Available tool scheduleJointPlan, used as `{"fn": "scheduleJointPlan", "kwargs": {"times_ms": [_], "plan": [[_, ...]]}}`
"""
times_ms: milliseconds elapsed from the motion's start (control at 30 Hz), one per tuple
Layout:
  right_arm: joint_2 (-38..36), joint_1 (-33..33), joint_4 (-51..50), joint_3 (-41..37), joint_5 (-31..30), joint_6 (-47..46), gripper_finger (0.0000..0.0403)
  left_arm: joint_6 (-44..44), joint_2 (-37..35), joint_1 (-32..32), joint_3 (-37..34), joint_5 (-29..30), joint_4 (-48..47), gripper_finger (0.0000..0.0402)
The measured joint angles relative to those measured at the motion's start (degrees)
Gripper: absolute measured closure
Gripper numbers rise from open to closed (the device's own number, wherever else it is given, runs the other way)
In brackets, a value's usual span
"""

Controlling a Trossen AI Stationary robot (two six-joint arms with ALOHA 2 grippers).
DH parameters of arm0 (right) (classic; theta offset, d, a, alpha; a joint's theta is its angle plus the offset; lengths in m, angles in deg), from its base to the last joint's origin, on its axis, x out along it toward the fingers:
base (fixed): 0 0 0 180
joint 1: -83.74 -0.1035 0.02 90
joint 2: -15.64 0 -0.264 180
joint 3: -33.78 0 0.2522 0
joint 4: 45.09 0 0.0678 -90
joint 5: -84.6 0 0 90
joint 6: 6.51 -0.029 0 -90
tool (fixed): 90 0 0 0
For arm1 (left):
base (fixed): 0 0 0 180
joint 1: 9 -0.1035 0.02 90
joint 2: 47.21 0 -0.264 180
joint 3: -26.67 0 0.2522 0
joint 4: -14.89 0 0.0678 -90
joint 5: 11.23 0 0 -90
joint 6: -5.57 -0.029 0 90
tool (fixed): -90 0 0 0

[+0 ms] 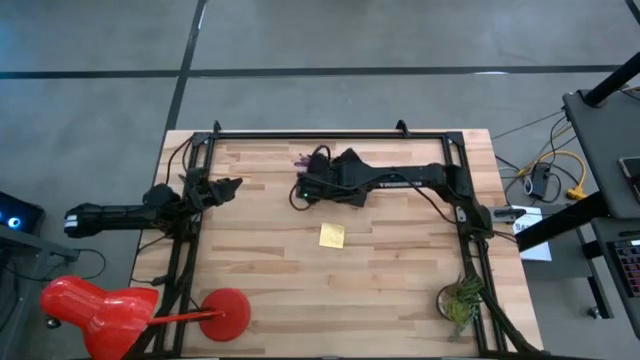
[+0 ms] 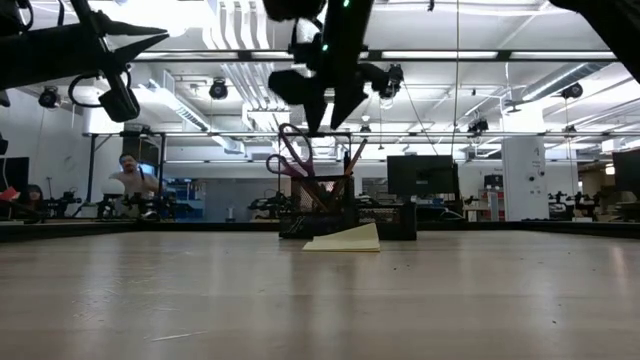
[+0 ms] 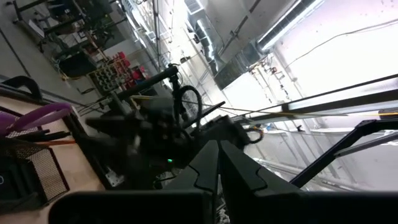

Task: Pick and place office supplies into organizer
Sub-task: Put the yellow sticky note into the desk organizer

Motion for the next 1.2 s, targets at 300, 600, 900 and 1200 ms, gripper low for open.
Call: {"fn": "scheduleJointPlan", "kwargs": {"times_ms": [300,600,900,1200], "plan": [[-1.46,-4.33,-13.13,-1.96,28.37,23.63,0.0209,0.07,-0.11,0.02,0.0,-0.18,-0.05,0.0402],[-1.06,-0.64,-3.5,-12.3,48.71,31.68,0.0209,0.04,0.12,0.02,0.0,-0.4,-0.15,0.0402],[-1.1,1.48,6.02,-18.76,49.35,36.6,0.0209,0.0,0.11,0.02,-0.02,-1.71,-0.18,0.0402],[-0.93,0.5,11.12,-22.7,48.9,36.68,0.0209,-0.17,0.22,0.0,-0.02,-1.73,-0.36,0.0402]]}}
